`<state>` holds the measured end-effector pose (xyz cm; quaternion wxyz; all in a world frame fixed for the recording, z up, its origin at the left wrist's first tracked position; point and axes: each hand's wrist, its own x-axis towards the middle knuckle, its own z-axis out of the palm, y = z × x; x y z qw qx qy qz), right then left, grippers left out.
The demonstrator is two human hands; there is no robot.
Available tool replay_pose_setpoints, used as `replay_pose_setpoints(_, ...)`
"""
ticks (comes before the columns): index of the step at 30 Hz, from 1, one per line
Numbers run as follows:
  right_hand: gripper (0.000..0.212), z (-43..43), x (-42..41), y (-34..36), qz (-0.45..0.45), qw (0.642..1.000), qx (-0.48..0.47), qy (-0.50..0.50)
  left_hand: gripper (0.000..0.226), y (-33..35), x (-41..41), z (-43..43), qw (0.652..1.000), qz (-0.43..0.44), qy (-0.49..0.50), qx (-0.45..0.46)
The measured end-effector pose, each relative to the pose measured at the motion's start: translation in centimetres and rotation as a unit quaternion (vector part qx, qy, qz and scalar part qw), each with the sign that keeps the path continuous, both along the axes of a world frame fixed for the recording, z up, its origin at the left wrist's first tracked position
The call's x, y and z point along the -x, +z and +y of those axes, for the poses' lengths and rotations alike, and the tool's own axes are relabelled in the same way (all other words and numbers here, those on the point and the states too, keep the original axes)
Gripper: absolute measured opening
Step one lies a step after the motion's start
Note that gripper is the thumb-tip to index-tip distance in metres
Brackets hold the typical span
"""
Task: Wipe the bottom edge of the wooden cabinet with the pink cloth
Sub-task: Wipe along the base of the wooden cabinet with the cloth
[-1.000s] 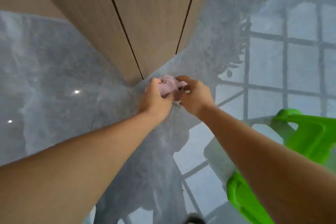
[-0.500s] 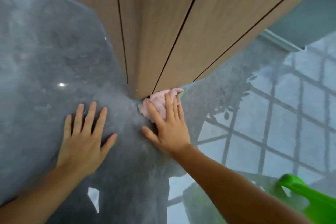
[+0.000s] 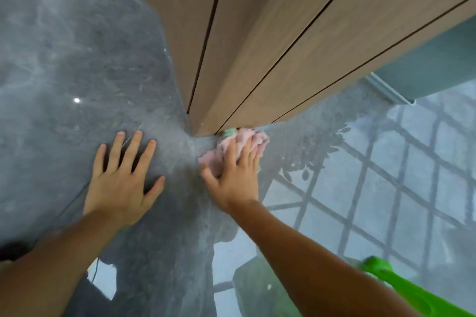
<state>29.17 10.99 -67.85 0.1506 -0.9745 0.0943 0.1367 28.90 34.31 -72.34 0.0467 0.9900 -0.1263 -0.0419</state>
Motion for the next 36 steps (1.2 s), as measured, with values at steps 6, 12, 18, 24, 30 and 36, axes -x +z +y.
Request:
replay_pose_setpoints(6, 0.081, 3.7, 1.2, -1.5, -0.014, 0.975, 0.016, 0.219, 0.083, -0.8, 0.0, 0.1, 1.0, -0.018, -0.015, -0.006)
replay_pose_setpoints(12, 0.078, -10.7, -1.3, -1.1, 0.017, 0.978, 0.1, 0.184, 0.082, -2.3, 0.3, 0.2, 0.998, -0.066, -0.011, 0.019)
replay_pose_setpoints(18, 0.077, -12.7, -1.4, -1.3, 0.0, 0.988, 0.096, 0.118, 0.085, -3.8, 0.1, 1.0, 0.994, -0.105, -0.007, 0.035)
replay_pose_setpoints(24, 0.081, -8.6, -1.5, -0.4, 0.028, 0.994, 0.087, -0.055, 0.082, -3.8, 0.2, 0.6, 0.995, -0.088, -0.004, 0.056)
replay_pose_setpoints(30, 0.088, 2.4, 0.1, -1.3, 0.067, 0.997, 0.028, 0.004, 0.079, -0.9, 0.0, 0.1, 0.995, -0.078, 0.013, 0.053)
replay_pose_setpoints(36, 0.083, 0.5, 2.1, 1.0, 0.009, 0.984, 0.017, 0.178, 0.079, -0.2, 0.0, 0.2, 0.998, -0.032, 0.005, 0.046)
